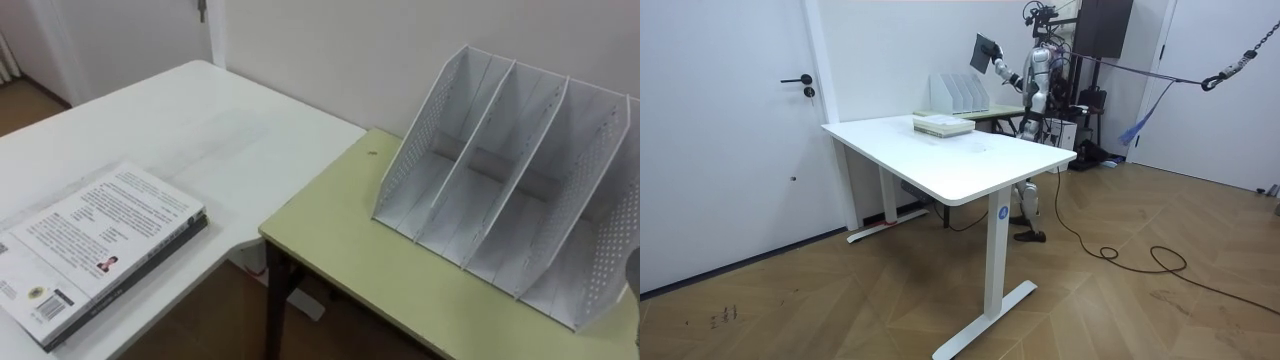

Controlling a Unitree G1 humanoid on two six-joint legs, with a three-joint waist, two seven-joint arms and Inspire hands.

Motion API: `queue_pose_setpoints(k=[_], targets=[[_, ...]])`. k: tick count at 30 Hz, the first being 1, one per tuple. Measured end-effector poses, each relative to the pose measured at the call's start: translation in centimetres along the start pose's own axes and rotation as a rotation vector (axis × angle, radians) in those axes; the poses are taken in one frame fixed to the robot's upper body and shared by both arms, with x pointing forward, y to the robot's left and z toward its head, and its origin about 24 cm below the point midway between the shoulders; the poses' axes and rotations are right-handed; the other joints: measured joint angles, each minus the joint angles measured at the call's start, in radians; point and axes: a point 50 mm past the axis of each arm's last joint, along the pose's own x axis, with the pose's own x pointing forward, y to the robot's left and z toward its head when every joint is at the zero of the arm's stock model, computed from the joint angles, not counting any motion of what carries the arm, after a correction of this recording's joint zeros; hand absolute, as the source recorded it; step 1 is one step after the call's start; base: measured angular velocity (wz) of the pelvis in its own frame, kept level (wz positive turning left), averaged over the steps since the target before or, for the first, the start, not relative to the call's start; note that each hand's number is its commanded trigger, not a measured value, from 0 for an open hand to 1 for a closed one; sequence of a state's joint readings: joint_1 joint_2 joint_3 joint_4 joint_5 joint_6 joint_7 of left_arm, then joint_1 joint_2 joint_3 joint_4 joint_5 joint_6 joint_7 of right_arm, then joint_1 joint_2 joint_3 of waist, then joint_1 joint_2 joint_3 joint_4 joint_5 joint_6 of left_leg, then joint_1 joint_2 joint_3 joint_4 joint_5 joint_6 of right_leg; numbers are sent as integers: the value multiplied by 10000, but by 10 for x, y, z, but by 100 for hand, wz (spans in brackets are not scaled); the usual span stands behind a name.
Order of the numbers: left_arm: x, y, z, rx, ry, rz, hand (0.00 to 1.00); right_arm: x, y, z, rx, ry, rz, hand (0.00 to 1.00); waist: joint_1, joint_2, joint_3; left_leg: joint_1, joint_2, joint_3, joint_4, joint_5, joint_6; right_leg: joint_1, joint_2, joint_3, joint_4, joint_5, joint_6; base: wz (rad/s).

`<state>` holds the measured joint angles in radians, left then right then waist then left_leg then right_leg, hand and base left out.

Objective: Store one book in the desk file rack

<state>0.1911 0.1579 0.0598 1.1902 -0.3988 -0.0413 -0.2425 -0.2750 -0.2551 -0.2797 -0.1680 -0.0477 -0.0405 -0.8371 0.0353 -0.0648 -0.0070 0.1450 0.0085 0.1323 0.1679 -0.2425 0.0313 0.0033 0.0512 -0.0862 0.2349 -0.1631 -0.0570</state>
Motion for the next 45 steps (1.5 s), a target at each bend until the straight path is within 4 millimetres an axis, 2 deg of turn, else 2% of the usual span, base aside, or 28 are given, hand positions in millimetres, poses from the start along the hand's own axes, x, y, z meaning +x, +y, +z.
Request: queue_pose_setpoints(k=[11, 22, 27, 32, 45], targets=[[0, 2, 0, -74, 145, 181, 0, 5, 3, 4, 44, -234, 122, 100, 21, 10, 1, -71, 1, -78, 21, 1, 0, 21, -5, -65, -98, 2, -4, 1], [-1, 8, 3, -30, 264, 311, 0, 5, 6, -2, -377, 114, 521, 100, 35, -79, 37, -214, -2, -108, 20, 3, -1, -136, -18, -104, 21, -3, -12, 0], [0, 7, 4, -13, 405, 314, 0, 9, 14, -12, -785, 687, 622, 100, 42, -66, 30, -284, -4, -108, 61, 3, -1, -187, -27, -110, 30, -1, -13, 0], [2, 5, 9, 333, 467, 293, 0, 5, 22, -16, -877, 1021, 1246, 100, 203, -29, 22, -297, 6, -106, 75, 3, -1, -202, -23, -110, 37, 4, -22, 0], [3, 3, 13, 485, 454, 244, 0, 4, 38, -13, -708, 1116, 1986, 100, 300, 5, 54, -341, -16, -157, 112, 4, 1, -214, -130, -231, 67, 1, -19, 1]])
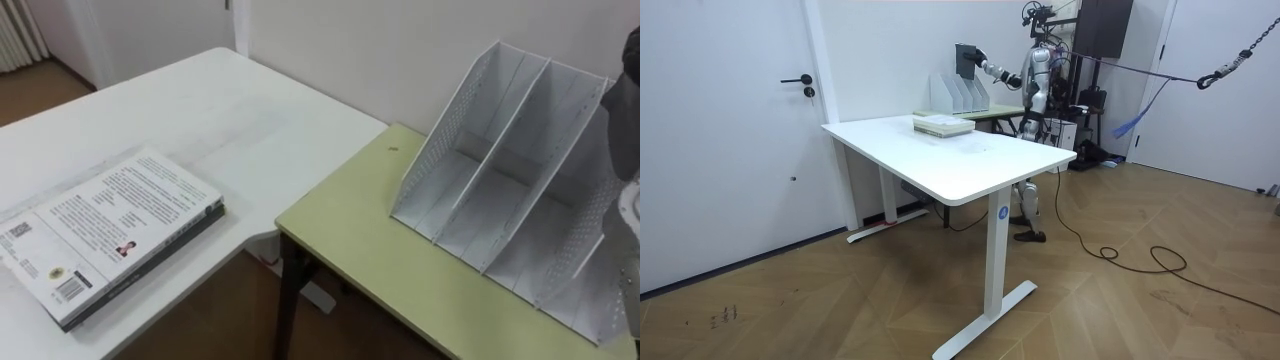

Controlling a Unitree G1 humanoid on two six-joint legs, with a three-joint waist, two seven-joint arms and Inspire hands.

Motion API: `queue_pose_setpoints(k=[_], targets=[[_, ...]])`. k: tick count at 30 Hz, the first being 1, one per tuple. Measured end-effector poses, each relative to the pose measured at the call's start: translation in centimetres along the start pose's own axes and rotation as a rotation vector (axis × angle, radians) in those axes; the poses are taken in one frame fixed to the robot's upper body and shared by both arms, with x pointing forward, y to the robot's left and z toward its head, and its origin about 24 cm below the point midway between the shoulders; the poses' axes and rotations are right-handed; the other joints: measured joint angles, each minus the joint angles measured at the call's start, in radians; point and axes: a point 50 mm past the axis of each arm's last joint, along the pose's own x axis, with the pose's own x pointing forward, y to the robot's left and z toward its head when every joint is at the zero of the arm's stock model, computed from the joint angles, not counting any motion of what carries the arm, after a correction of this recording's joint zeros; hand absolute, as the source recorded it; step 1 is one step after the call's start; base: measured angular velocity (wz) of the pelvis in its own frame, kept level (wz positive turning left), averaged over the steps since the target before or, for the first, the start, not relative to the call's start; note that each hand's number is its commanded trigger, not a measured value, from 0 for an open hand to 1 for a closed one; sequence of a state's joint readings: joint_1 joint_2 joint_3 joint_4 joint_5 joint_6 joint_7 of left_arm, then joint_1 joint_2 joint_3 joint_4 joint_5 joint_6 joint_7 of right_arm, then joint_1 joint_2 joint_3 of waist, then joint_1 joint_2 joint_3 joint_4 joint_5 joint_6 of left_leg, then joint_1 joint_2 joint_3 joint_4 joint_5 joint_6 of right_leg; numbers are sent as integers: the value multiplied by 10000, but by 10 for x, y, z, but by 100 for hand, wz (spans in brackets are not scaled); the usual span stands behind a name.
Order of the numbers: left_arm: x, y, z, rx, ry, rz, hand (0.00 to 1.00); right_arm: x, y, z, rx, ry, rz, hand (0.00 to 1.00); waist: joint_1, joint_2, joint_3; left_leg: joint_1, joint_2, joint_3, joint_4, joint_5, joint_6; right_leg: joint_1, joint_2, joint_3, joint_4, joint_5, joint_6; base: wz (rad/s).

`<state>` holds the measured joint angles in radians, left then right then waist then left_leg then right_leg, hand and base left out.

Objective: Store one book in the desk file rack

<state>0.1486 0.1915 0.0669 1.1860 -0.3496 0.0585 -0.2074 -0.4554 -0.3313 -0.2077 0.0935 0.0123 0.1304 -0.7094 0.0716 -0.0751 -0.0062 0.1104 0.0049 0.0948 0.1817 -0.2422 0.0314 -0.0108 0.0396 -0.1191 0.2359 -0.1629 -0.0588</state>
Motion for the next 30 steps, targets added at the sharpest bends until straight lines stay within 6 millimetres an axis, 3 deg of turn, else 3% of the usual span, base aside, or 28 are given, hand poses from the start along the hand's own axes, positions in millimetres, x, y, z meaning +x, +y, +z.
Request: queue_pose_setpoints(k=[4, 24, 25, 26, 30], targets=[[-1, 3, 1, 22, 62, 70, 0, 5, -3, -15, -440, 607, -56, 100, -6, -29, -25, -65, -18, -167, 8, 2, 3, -14, -23, -150, -2, 1, 1, 10], [-1, 5, 5, 147, 306, 87, 0, 22, 3, -39, -1647, 2091, 436, 100, -99, 28, -29, -165, -16, -218, 71, 5, 4, -74, -41, -235, 8, 4, -10, 1], [-1, 5, 5, 169, 299, 88, 0, 22, 3, -40, -1667, 2133, 483, 82, -98, 25, -30, -169, -16, -218, 71, 5, 4, -76, -40, -235, 8, 4, -10, 0], [-1, 6, 6, 228, 282, 87, 0, 21, 3, -42, -1709, 2208, 549, 0, -94, 16, -36, -171, -16, -218, 71, 5, 4, -75, -40, -237, 8, 4, -10, 0], [-2, 7, 8, 425, 291, 97, 0, 24, 3, -44, -1827, 2331, 618, 0, -120, -21, -38, -182, -19, -250, 70, 5, 4, -68, -52, -277, 4, 4, -10, 2]])
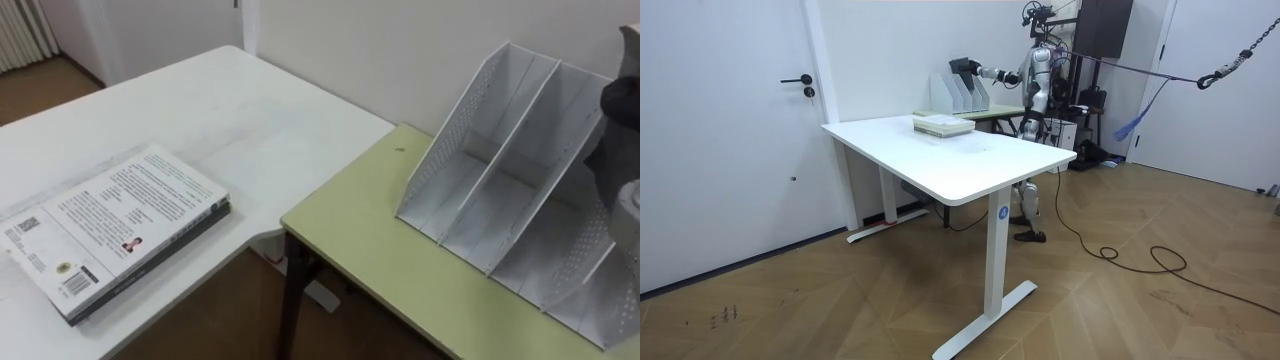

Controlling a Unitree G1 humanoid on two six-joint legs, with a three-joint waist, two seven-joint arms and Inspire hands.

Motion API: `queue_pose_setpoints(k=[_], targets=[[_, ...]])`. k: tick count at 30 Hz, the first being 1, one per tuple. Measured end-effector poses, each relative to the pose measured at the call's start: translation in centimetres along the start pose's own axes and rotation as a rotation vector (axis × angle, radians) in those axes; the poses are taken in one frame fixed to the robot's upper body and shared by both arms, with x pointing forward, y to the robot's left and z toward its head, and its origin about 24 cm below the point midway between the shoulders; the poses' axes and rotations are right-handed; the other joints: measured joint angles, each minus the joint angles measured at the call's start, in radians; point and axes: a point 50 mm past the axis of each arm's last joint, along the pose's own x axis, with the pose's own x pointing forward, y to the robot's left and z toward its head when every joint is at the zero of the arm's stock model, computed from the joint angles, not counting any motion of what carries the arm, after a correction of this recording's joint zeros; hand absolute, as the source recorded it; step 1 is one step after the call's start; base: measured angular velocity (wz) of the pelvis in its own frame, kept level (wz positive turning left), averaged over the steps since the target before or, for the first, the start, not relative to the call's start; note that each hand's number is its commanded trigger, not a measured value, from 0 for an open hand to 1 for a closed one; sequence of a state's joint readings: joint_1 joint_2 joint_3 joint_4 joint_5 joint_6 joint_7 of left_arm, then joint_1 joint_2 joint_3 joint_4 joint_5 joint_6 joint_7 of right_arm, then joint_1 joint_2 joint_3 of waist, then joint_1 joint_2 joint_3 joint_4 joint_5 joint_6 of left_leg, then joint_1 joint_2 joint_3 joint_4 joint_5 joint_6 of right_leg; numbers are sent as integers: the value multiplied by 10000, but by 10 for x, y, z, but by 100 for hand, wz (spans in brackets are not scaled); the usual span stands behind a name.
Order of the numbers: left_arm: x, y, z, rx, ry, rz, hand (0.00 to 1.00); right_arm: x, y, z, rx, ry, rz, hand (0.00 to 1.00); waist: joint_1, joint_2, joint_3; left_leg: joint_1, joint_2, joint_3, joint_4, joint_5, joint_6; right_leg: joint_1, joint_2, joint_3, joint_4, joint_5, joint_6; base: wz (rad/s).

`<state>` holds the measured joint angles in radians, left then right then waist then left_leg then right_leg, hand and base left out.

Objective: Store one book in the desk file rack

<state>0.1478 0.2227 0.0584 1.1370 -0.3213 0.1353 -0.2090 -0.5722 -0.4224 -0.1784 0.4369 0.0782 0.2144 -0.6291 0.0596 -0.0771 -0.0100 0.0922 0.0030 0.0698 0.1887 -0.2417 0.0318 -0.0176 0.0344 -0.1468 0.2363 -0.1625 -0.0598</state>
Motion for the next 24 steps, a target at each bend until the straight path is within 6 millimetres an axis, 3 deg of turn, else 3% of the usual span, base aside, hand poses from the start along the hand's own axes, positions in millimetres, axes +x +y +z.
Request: queue_pose_setpoints(k=[6, 24], targets=[[-2, 4, 0, 42, 75, 54, 0, 13, -11, -9, -688, 399, -74, 0, -8, -105, -50, -9, 2, -128, 11, 0, -1, 107, -64, -135, -153, 3, 1, 7], [-3, 11, 3, 86, 203, 283, 0, 23, -10, -5, -369, 784, 220, 0, -6, -210, -34, 16, 7, -182, 9, 2, -3, 156, -68, -191, -172, 4, 0, 1]])
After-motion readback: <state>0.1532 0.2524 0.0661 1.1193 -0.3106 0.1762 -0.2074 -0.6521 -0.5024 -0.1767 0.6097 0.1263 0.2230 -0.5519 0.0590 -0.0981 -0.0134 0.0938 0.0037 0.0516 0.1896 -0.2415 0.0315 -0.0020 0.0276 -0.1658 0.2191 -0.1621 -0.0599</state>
